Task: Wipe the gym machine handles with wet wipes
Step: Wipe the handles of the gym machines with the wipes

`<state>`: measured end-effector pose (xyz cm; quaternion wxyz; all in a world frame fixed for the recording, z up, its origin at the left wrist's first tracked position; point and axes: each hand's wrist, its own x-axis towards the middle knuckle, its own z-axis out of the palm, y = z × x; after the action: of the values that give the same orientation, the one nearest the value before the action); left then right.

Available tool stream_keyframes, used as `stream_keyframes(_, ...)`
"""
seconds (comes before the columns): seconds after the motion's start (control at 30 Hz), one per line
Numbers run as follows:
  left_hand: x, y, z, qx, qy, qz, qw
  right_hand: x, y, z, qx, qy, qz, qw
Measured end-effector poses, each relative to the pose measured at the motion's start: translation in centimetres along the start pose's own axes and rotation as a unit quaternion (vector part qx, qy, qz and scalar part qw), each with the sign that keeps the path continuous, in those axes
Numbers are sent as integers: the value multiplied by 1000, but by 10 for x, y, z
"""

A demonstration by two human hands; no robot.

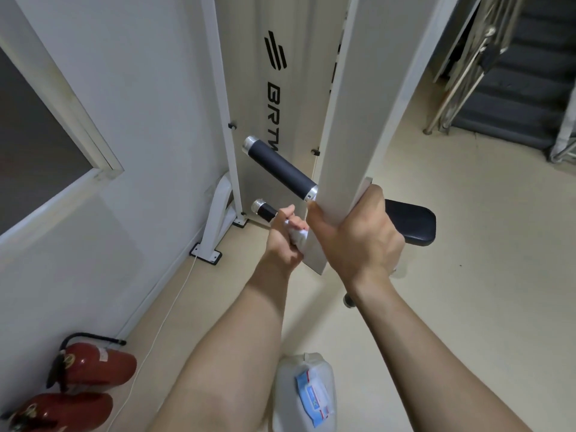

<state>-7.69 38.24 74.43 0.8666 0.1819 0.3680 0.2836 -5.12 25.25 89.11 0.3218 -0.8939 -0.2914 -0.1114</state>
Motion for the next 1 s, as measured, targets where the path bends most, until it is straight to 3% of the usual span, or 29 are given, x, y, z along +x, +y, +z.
stream_keyframes(0.13, -14, 36, 32, 8, 74, -61, 995, 7, -1, 2, -7, -20, 19, 1000)
stream_keyframes(0.27, -11, 65, 24, 56, 141, -3, 988, 5, -2, 3, -7, -10, 21, 1000)
stream_keyframes(0.33, -5, 66, 29, 23, 135, 1, 991, 6, -2, 3, -9, -8, 27, 1000)
stream_keyframes(0.43, -16, 32, 17, -104, -20, 27, 994, 5, -3, 3, -18, -3, 26, 1000)
stream_keyframes(0.53, -26, 3, 10, -115, -76, -16, 990, 4, -2, 1, -24, -3, 20, 1000)
stream_keyframes(0.6, -25, 10, 18, -74, -49, -42, 995, 4, 0, -2, -24, -5, 21, 999)
stream_keyframes(0.7, -27, 45, 32, 38, 96, -31, 994, 2, 0, -4, -19, -12, 21, 1000)
stream_keyframes(0.77, -22, 65, 25, 87, 142, -18, 986, -1, -2, -3, -26, -1, 10, 1000)
stream_keyframes(0.83, -21, 79, 14, 83, 142, 29, 986, -6, -6, -1, -30, 10, 3, 999)
stream_keyframes(0.9, -18, 86, 3, 21, 119, 25, 992, -9, -7, 2, -36, 19, 0, 999)
stream_keyframes(1.0, -14, 68, -2, -48, 41, 34, 997, -10, -6, 3, -41, 21, 3, 999)
